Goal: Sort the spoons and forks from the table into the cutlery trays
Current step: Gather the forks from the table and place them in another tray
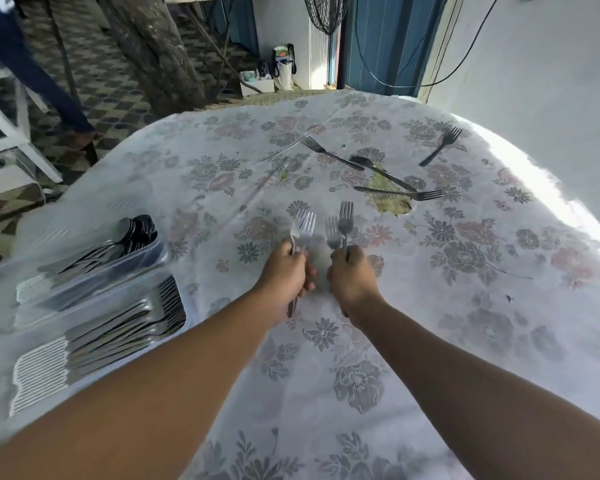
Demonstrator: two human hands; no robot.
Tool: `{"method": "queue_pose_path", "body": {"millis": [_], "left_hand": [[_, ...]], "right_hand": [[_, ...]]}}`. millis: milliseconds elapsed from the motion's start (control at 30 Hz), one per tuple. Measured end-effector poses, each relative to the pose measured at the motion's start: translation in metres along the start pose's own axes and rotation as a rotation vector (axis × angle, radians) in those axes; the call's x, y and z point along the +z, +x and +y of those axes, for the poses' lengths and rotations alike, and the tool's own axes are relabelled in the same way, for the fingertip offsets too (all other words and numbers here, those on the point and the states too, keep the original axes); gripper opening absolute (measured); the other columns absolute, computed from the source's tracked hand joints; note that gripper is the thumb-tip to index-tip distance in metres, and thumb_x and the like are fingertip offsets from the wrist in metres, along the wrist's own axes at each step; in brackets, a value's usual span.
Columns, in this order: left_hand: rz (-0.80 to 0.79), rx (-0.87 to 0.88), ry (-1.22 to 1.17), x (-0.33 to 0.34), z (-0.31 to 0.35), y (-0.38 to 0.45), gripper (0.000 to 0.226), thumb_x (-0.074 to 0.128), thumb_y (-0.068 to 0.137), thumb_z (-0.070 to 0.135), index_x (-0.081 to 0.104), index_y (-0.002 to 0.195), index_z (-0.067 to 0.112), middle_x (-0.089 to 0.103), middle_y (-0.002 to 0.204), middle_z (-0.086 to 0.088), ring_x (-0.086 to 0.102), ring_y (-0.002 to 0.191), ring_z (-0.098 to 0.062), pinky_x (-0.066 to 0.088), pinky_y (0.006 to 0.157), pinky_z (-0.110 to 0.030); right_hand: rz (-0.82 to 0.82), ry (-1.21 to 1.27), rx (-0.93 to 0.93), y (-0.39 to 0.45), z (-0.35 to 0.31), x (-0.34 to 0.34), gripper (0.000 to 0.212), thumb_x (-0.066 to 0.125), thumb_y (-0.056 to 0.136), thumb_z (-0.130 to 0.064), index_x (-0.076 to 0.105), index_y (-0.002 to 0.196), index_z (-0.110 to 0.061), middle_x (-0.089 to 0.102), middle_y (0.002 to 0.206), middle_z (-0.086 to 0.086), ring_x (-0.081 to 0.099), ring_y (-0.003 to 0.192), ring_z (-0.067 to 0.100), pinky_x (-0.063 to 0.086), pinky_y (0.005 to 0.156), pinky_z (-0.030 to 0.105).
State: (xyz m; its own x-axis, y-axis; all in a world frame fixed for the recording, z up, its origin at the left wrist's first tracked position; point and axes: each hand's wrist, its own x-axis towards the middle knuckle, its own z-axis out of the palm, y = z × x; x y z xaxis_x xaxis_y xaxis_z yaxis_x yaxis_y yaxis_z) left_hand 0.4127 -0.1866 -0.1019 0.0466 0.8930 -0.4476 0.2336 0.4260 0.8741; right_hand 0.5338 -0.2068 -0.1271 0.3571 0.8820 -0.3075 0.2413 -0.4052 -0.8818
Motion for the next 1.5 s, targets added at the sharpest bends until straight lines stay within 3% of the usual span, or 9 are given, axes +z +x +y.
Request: {"method": "queue_pose_path", "body": {"millis": [233,433,567,700,833,1000,1200,1333,1500], "left_hand": [[-0.033,0.026,0.036,-0.062,-0.006,-0.036,0.022,0.036,0.106,0.016,0.056,0.106,0.008,0.061,0.071,-0.006,0.051,0.052,-0.018,0.036,0.053,-0.03],[-0.075,0.064,0.047,-0.14,-0.01,-0.058,0.02,0.042,0.108,0.021,0.057,0.098,0.012,0.072,0.086,-0.011,0.061,0.053,-0.015,0.043,0.052,-0.027],[-0.111,0.085,0.107,-0.182,-0.011,-0.072,0.02,0.046,0.106,0.019,0.062,0.103,0.009,0.067,0.085,-0.008,0.06,0.062,-0.018,0.044,0.05,-0.025],[-0.11,0.106,0.197,-0.206,-0.018,-0.077,0.017,0.059,0.098,0.025,0.074,0.09,0.02,0.071,0.082,-0.013,0.064,0.073,-0.025,0.06,0.077,-0.047],[-0.115,0.145,0.303,-0.227,-0.018,-0.079,0.019,0.066,0.098,0.03,0.074,0.081,0.023,0.064,0.071,-0.005,0.055,0.067,-0.019,0.042,0.064,-0.031],[-0.104,0.189,0.405,-0.262,-0.017,-0.069,0.012,0.071,0.096,0.026,0.077,0.101,0.017,0.076,0.096,-0.003,0.069,0.08,-0.013,0.051,0.063,-0.023],[-0.268,0.242,0.713,-0.307,-0.018,-0.039,0.016,0.077,0.089,0.022,0.069,0.075,0.018,0.072,0.082,-0.002,0.065,0.075,-0.017,0.047,0.068,-0.029],[-0.418,0.275,0.826,-0.329,-0.01,-0.026,0.01,0.079,0.088,0.017,0.074,0.087,0.009,0.071,0.084,0.004,0.066,0.083,-0.014,0.046,0.072,-0.026],[-0.552,0.328,1.008,-0.338,-0.02,-0.012,0.005,0.072,0.091,0.012,0.073,0.092,0.008,0.072,0.098,-0.008,0.069,0.092,-0.02,0.055,0.085,-0.037]], "right_hand": [[0.058,0.182,0.068,-0.06,-0.024,0.055,0.019,0.037,0.104,-0.033,0.051,0.102,-0.019,0.063,0.086,0.009,0.051,0.061,0.022,0.032,0.04,0.026],[0.142,0.382,0.102,-0.116,-0.049,0.121,0.019,0.041,0.106,-0.027,0.051,0.102,-0.012,0.059,0.08,0.01,0.051,0.063,0.02,0.042,0.056,0.034],[0.129,0.526,0.129,-0.145,-0.064,0.158,0.014,0.04,0.107,-0.017,0.048,0.101,-0.008,0.054,0.077,0.01,0.049,0.056,0.016,0.04,0.047,0.025],[0.136,0.57,0.166,-0.16,-0.075,0.182,0.015,0.043,0.106,-0.019,0.052,0.099,-0.01,0.056,0.082,0.008,0.052,0.065,0.018,0.044,0.058,0.029],[0.152,0.407,0.17,-0.165,-0.082,0.194,0.017,0.047,0.105,-0.025,0.057,0.098,-0.013,0.053,0.082,0.003,0.05,0.074,0.018,0.039,0.066,0.034],[0.146,0.35,0.162,-0.181,-0.087,0.206,0.021,0.052,0.103,-0.02,0.058,0.089,-0.006,0.049,0.072,0.005,0.042,0.064,0.018,0.032,0.059,0.031],[0.201,0.392,0.218,-0.191,-0.093,0.241,0.018,0.062,0.101,-0.019,0.066,0.089,-0.006,0.058,0.068,0.008,0.052,0.055,0.019,0.042,0.051,0.032],[0.281,0.475,0.25,-0.202,-0.101,0.273,0.01,0.066,0.099,-0.012,0.068,0.093,-0.004,0.061,0.072,0.012,0.056,0.051,0.017,0.051,0.053,0.032],[0.383,0.462,0.308,-0.219,-0.113,0.308,0.016,0.066,0.099,-0.007,0.061,0.084,-0.003,0.066,0.066,0.01,0.063,0.05,0.016,0.057,0.049,0.033]]}}
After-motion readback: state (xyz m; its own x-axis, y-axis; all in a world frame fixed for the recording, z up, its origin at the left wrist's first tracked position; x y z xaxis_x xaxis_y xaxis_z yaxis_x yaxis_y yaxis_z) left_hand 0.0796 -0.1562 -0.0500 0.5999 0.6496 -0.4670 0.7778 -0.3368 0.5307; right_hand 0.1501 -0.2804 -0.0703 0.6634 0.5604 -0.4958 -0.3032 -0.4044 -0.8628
